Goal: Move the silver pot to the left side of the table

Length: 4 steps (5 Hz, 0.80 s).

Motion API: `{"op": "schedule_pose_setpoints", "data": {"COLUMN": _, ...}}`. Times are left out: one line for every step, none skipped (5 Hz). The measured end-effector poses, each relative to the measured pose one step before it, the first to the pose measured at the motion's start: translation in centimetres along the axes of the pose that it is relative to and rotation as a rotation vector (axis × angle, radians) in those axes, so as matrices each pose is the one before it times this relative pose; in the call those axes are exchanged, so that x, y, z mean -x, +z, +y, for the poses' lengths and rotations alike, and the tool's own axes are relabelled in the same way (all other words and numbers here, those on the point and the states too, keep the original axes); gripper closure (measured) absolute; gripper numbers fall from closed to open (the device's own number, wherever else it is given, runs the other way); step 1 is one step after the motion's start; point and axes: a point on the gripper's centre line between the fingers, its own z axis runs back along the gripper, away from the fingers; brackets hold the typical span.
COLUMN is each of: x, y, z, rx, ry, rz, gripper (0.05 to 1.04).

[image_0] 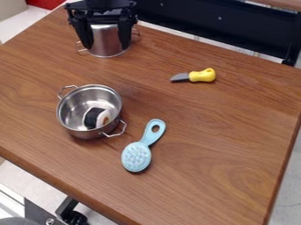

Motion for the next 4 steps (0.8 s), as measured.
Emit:
{"op": "schedule_pose_setpoints", "data": {"x": 0.493, "y": -1.106, "z": 0.029, "rx": -0.0027, "ry": 0.0045, "rz": 0.0352, "gripper": 0.086}}
{"op": "schedule_pose_setpoints", "data": {"x": 1.27, "y": -1.24, "z": -0.348, "rx": -0.0059, "ry": 0.1236, "rz": 0.0029, "gripper": 0.086}}
{"op": "schedule_pose_setpoints", "data": {"x": 0.639, "y": -0.153, "z": -0.177, "rx": 0.0175, "ry": 0.1033, "rz": -0.0317, "gripper": 0.086}}
{"op": "schedule_pose_setpoints", "data": {"x": 0.965, "y": -0.907, "z": -0.41, "rx": -0.0165, "ry": 0.0958, "rz": 0.0029, "gripper": 0.086}}
